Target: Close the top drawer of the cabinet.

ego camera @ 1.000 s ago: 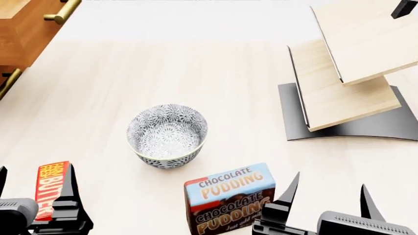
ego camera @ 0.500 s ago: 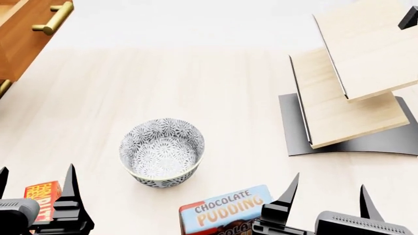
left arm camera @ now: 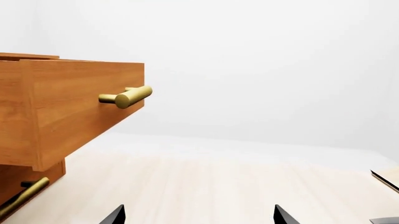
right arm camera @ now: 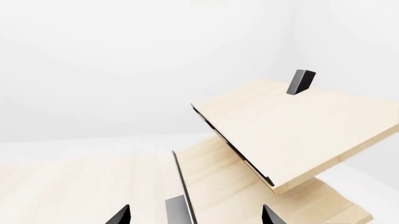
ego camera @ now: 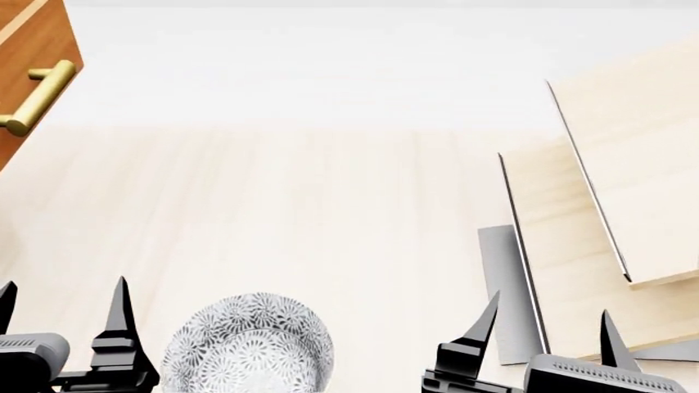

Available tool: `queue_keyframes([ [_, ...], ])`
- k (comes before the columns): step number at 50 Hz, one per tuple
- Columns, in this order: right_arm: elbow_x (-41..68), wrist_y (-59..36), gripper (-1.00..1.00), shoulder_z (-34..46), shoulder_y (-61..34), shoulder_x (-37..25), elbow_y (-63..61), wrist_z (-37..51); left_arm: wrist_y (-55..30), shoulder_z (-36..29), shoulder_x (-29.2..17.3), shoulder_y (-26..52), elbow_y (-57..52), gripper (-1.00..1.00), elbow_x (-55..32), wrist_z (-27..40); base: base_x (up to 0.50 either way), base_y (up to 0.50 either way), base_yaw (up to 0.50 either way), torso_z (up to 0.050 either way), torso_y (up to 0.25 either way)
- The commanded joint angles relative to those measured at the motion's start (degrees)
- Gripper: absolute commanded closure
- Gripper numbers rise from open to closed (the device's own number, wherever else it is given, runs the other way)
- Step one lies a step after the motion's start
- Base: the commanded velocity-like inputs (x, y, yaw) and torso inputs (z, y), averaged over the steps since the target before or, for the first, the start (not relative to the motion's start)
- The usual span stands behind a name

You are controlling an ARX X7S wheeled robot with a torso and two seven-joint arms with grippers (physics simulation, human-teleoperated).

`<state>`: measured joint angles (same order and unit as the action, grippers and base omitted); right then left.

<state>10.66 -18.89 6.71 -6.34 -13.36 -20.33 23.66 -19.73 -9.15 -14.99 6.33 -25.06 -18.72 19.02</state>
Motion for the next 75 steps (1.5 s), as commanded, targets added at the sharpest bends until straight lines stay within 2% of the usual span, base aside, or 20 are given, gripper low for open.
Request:
queue_keyframes([
  [1,-0.6,1.2,-1.0,0.7,0.3,-0.4,0.5,0.2,0.4,-0.3,-0.1,0.0,0.5,-1.0,-0.1,0.2,0.5,0.15,0.0,0.0,0.0],
  [18,-0.1,2.1,-1.0,0.9,0.5,-0.7,0.9,0.2,0.8,-0.9,-0.4,0.0,1.2,-1.0,-0.2,0.4,0.08,0.06,0.0,0.0,0.0],
  [39,0.3,2.5,-1.0,1.4,0.3,-0.9,1.0,0.6,0.8,-1.3,-1.0,0.4,1.5,-1.0,-0.7,0.7,0.31,0.47,0.0,0.0,0.0],
  [62,1.1,2.6,-1.0,1.7,0.2,-1.1,1.8,1.0,1.5,-1.7,-1.1,0.5,2.6,-1.0,-0.9,1.0,0.01,0.01,0.0,0.0,0.0],
  [68,1.2,2.6,-1.0,1.8,0.2,-1.2,1.7,1.1,-0.7,-2.9,-1.7,3.1,3.3,-1.0,-1.3,0.2,0.0,0.0,0.0,0.0,0.0],
  [75,1.0,2.5,-1.0,2.3,-0.2,-1.2,2.4,1.3,-6.1,-4.8,-2.8,12.2,8.0,-1.0,-2.5,-3.3,0.0,0.0,0.0,0.0,0.0],
])
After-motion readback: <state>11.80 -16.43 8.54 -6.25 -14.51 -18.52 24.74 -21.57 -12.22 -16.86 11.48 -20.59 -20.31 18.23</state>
